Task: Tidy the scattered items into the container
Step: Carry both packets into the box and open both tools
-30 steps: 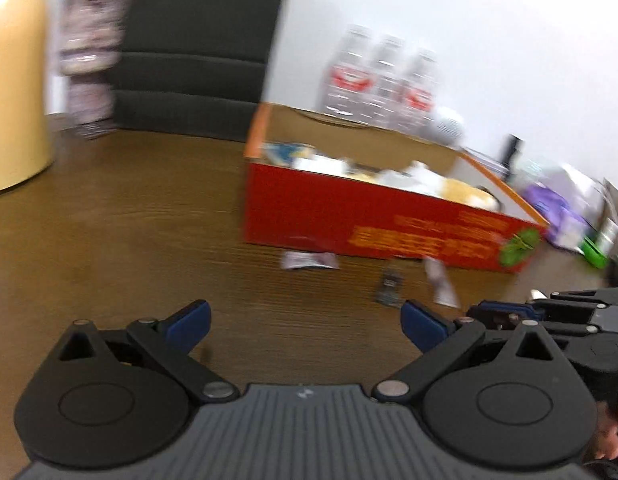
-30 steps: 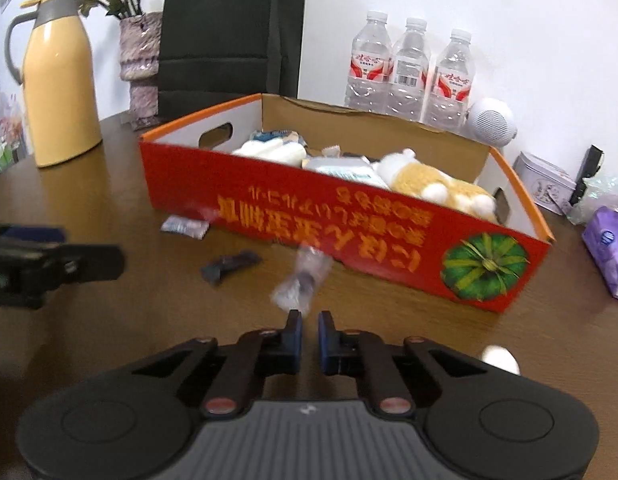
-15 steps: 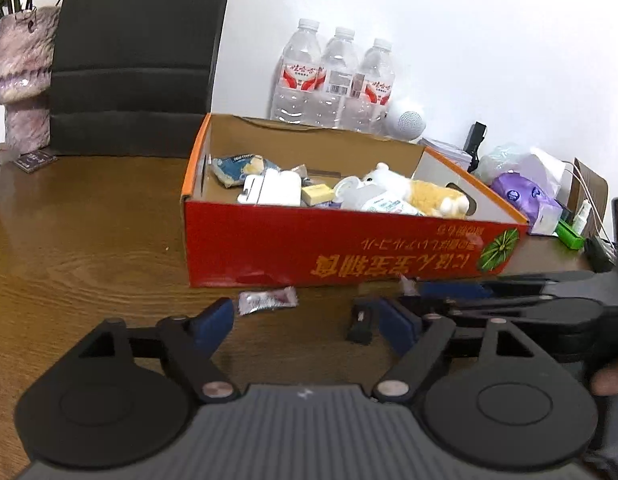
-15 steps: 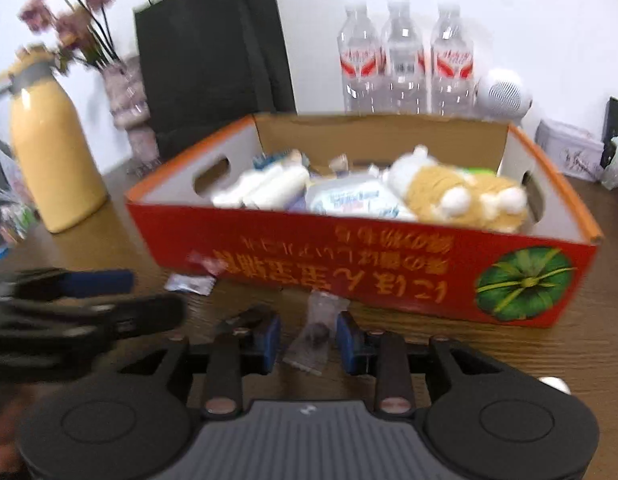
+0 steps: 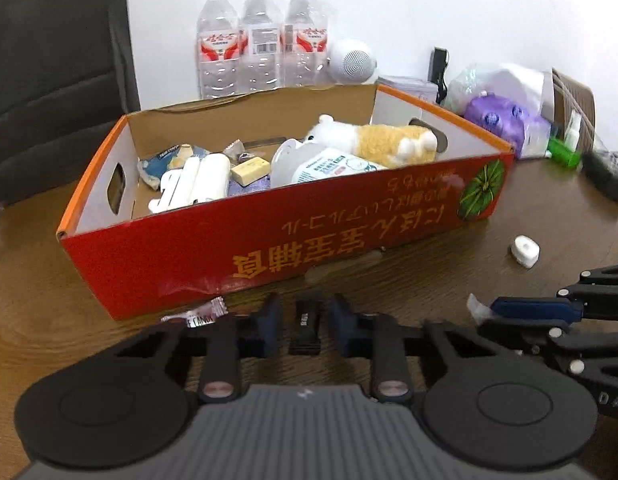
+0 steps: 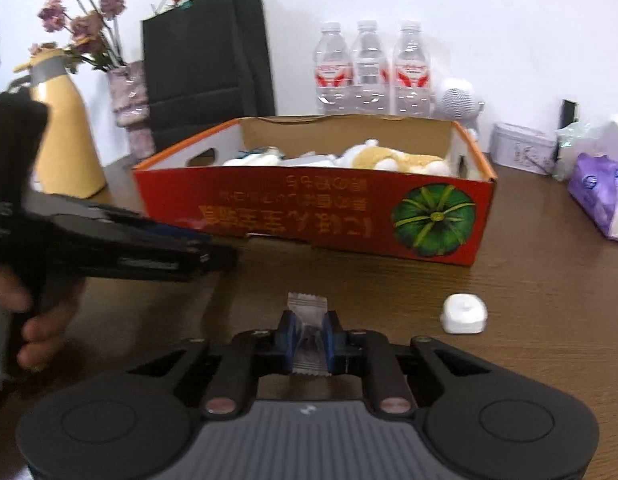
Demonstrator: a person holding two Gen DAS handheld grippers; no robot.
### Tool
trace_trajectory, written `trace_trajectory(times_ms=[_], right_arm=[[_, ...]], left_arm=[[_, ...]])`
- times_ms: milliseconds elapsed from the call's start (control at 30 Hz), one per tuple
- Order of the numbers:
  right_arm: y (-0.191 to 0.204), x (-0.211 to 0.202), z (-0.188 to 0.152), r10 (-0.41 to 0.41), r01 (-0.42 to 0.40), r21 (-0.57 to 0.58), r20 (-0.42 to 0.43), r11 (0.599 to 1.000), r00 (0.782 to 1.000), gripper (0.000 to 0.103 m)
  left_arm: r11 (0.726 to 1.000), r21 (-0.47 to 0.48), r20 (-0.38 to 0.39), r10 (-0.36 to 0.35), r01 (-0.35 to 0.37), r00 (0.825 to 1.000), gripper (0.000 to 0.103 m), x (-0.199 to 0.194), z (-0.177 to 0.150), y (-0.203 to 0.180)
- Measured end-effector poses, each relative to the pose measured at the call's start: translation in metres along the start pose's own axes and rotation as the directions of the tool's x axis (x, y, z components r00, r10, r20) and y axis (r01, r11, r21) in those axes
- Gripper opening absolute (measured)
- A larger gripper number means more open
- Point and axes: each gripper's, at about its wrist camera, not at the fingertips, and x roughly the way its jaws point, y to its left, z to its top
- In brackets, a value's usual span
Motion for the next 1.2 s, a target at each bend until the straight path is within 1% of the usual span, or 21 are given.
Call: trace_trajectory(times_ms=[67, 200, 267, 300, 333, 400, 433, 467, 533, 600, 667, 733, 767, 800, 833, 867, 933, 967, 1033, 1100, 1200], right_arm=[[0.003, 0.000, 0.000, 0.006, -0.007, -0.021, -0.003, 1.000, 1.000, 0.014], [0.003, -0.005, -0.002, -0.025, 0.025, -0.028, 0.008, 0.999, 1.000, 0.014], [0.005, -0.008, -0.001, -0.042, 0.043, -0.038, 0.020, 0.998, 0.999, 0.014], [0.005, -0.010, -0.001, -0.047, 0.048, -0.043, 0.030, 0.998, 0.998, 0.014], [0.007, -0.012, -0.002, -0.050, 0.052, -0.054, 0.041, 0.997, 0.998, 0.014], [0.011, -0.014, -0.003, -0.044, 0.049, -0.087, 0.059, 0.995, 0.997, 0.014], [0.013, -0.014, -0.003, -0.033, 0.038, -0.094, 0.059, 0.995, 0.998, 0.014], [0.014, -0.016, -0.003, -0.026, 0.032, -0.091, 0.064, 0.995, 0.998, 0.014], [0.019, -0.025, -0.006, -0.046, 0.053, -0.086, 0.082, 0.995, 0.996, 0.014], [0.028, -0.044, -0.012, -0.061, 0.070, -0.079, 0.115, 0.994, 0.991, 0.014], [0.038, -0.065, -0.023, -0.040, 0.048, -0.058, 0.140, 0.997, 0.989, 0.014], [0.049, -0.088, -0.038, -0.031, 0.034, -0.015, 0.161, 0.999, 0.987, 0.014], [0.055, -0.099, -0.046, -0.032, 0.032, 0.001, 0.174, 0.999, 0.984, 0.014], [0.060, -0.110, -0.054, -0.037, 0.035, 0.010, 0.189, 0.999, 0.981, 0.014], [0.064, -0.122, -0.062, -0.045, 0.043, 0.013, 0.211, 0.999, 0.976, 0.014], [0.068, -0.133, -0.069, -0.053, 0.054, 0.006, 0.239, 0.999, 0.970, 0.014], [0.073, -0.154, -0.080, -0.085, 0.096, -0.021, 0.307, 0.995, 0.948, 0.013], [0.075, -0.163, -0.083, -0.099, 0.115, -0.028, 0.336, 0.993, 0.937, 0.013], [0.074, -0.178, -0.087, -0.109, 0.125, -0.019, 0.374, 0.992, 0.921, 0.014], [0.074, -0.190, -0.091, -0.116, 0.125, 0.002, 0.392, 0.992, 0.913, 0.013], [0.076, -0.198, -0.099, -0.121, 0.128, 0.007, 0.386, 0.992, 0.915, 0.013]], left_arm=[[1.000, -0.005, -0.004, 0.029, -0.029, 1.000, 0.012, -0.005, -0.004, -0.003], [0.993, -0.010, 0.019, 0.115, -0.115, 0.993, 0.010, -0.022, -0.019, -0.018], [0.985, -0.058, 0.055, 0.168, -0.165, 0.984, 0.010, -0.039, -0.027, -0.024], [0.973, -0.103, 0.081, 0.215, -0.206, 0.973, 0.010, -0.049, -0.031, -0.026], [0.954, -0.153, 0.100, 0.274, -0.257, 0.957, 0.010, -0.060, -0.036, -0.029], [0.910, -0.230, 0.125, 0.379, -0.345, 0.917, 0.010, -0.083, -0.047, -0.034], [0.893, -0.265, 0.141, 0.409, -0.363, 0.902, 0.010, -0.095, -0.053, -0.036], [0.883, -0.291, 0.156, 0.424, -0.369, 0.892, 0.010, -0.107, -0.061, -0.039], [0.875, -0.313, 0.183, 0.436, -0.369, 0.881, 0.010, -0.131, -0.074, -0.046], [0.877, -0.322, 0.202, 0.433, -0.358, 0.878, 0.010, -0.151, -0.087, -0.056], [0.878, -0.341, 0.240, 0.428, -0.337, 0.872, 0.010, -0.167, -0.100, -0.068], [0.896, -0.308, 0.308, 0.410, -0.318, 0.858, 0.011, -0.182, -0.113, -0.084], [0.904, -0.281, 0.336, 0.407, -0.322, 0.849, 0.011, -0.187, -0.117, -0.092], [0.908, -0.248, 0.342, 0.408, -0.337, 0.847, 0.011, -0.189, -0.119, -0.100], [0.912, -0.227, 0.338, 0.402, -0.341, 0.851, 0.011, -0.192, -0.121, -0.106], [0.918, -0.227, 0.335, 0.387, -0.324, 0.859, 0.011, -0.194, -0.122, -0.109], [0.929, -0.251, 0.329, 0.346, -0.271, 0.879, 0.011, -0.200, -0.125, -0.110], [0.930, -0.265, 0.332, 0.338, -0.256, 0.881, 0.011, -0.203, -0.126, -0.111], [0.930, -0.276, 0.350, 0.333, -0.243, 0.876, 0.011, -0.211, -0.131, -0.115], [0.931, -0.278, 0.365, 0.331, -0.237, 0.870, 0.011, -0.219, -0.138, -0.120], [0.932, -0.279, 0.384, 0.327, -0.229, 0.864, 0.011, -0.229, -0.147, -0.124]])
